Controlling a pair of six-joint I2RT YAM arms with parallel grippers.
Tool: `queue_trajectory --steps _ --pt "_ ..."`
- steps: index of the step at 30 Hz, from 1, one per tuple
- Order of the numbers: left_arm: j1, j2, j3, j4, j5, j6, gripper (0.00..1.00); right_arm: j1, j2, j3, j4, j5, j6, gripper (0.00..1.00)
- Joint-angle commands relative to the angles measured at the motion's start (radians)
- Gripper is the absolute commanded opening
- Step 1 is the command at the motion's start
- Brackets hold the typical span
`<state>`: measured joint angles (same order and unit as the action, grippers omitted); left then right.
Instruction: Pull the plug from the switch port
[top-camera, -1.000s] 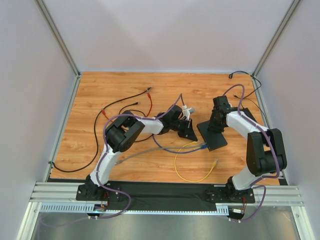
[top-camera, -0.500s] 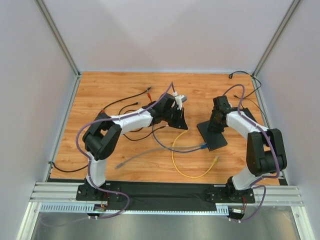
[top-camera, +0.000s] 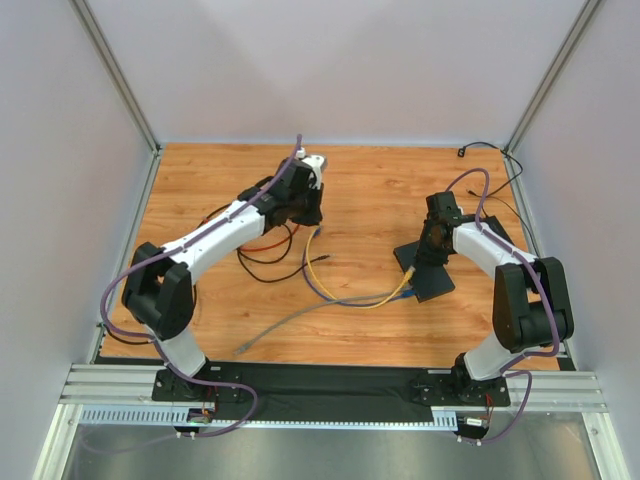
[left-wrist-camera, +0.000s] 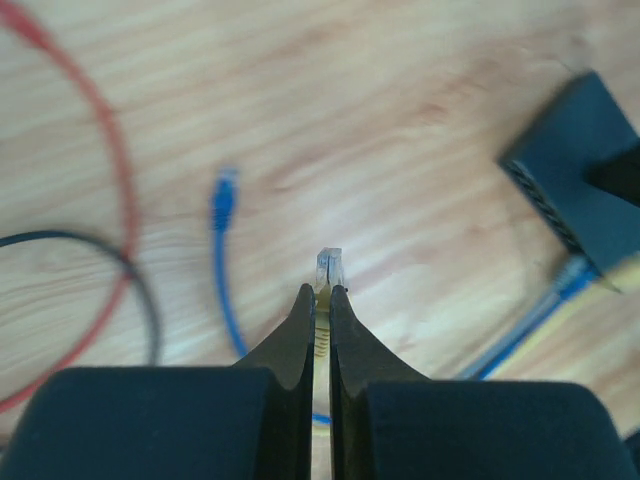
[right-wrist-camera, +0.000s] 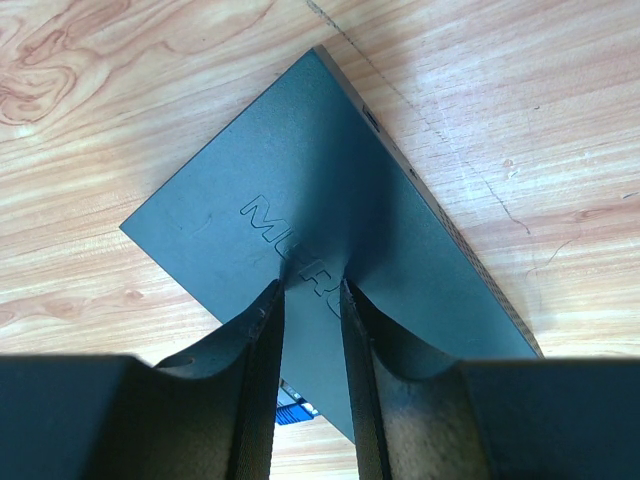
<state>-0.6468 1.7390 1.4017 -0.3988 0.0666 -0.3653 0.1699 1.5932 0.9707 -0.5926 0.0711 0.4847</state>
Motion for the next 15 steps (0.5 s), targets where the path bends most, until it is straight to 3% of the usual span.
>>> queue_trajectory --steps 1,8,15 --pt "0.061 -0.099 0.039 -0.098 -0.177 0.107 0.0 0.003 0.039 -0.035 -0.047 0.019 -0.012 0.31" --pt "0.189 -0.199 0.037 -0.15 -0.313 0.195 0.0 0.005 0.04 -0.035 -0.047 0.018 -0.014 0.31" --pt "0.282 -0.141 0.115 -0.221 -0.389 0.255 0.0 0.003 0.037 -0.038 -0.045 0.016 -0.014 0.31"
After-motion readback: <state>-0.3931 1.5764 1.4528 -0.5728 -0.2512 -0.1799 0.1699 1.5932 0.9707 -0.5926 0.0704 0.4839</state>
